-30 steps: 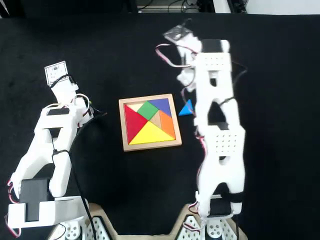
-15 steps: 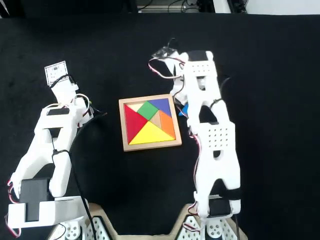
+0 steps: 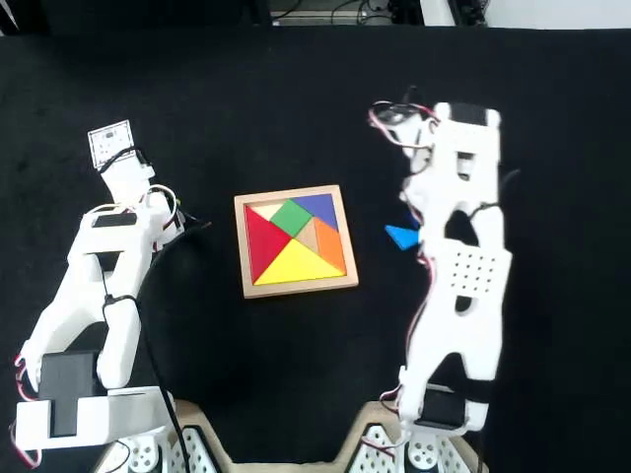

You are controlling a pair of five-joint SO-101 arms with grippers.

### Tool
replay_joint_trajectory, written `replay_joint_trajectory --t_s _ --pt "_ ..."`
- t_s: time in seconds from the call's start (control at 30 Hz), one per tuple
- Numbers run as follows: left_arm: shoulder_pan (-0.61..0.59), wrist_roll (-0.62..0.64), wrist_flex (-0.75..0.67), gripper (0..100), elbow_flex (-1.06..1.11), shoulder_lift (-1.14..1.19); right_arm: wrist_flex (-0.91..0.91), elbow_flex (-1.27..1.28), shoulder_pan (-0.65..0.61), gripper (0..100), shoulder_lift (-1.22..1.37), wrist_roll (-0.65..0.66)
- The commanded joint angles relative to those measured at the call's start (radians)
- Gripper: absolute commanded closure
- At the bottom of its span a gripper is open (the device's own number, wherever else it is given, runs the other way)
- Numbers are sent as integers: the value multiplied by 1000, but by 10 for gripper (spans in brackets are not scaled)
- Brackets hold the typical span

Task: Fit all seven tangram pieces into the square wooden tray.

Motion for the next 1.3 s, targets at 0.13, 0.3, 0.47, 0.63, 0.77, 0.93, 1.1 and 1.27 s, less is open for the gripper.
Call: replay_joint_trajectory --t_s 0.13,0.3,0.47,0.63,0.77,0.93,1.1,1.27 --pt "12 -11 -18 870 -8 -5 38 130 86 988 -219 107" --pt "12 -11 -18 870 -8 -5 25 449 37 988 -559 120" --pt "12 -11 -18 870 -8 -5 -150 812 -23 988 -935 114" --pt "12 -11 -18 870 -7 -5 -436 1153 -37 956 -1087 147" --pt "12 -11 -18 870 -7 -5 -503 1199 -43 798 -1036 180" --pt "12 -11 -18 870 -7 -5 -500 1150 -71 745 -901 313" --pt "12 -11 -18 870 -8 -5 -474 1055 -101 744 -739 350" --pt "12 -11 -18 870 -8 -5 -411 901 -110 744 -624 350"
